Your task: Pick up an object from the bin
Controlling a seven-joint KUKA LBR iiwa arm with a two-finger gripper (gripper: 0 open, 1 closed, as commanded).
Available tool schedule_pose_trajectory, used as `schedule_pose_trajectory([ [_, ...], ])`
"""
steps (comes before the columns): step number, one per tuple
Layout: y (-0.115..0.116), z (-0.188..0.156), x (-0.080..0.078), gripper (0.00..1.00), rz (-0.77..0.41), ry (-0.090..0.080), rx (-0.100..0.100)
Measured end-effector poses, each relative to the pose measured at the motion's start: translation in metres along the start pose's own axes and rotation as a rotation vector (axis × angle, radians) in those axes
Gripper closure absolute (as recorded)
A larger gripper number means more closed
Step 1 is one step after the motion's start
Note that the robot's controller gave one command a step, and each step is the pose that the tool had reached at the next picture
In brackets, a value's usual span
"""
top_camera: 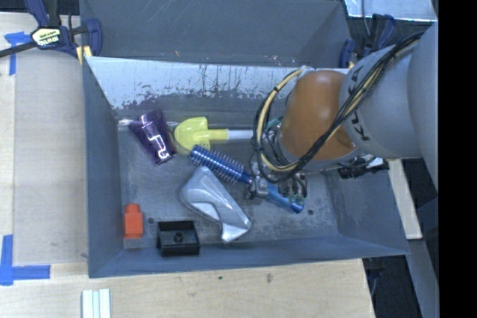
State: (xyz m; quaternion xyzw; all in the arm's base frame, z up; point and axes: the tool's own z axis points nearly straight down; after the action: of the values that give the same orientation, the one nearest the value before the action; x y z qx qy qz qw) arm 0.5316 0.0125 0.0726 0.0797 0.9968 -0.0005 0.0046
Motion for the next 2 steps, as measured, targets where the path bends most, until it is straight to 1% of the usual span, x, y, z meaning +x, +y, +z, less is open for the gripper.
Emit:
schedule_pose_trajectory([
  [1, -0.0027, -0.1156, -0.0054, 1.00, -0.025, -0.001, 0.000],
  [2, -0.0028, -0.1156, -0.0054, 1.00, -0.025, -0.001, 0.000],
])
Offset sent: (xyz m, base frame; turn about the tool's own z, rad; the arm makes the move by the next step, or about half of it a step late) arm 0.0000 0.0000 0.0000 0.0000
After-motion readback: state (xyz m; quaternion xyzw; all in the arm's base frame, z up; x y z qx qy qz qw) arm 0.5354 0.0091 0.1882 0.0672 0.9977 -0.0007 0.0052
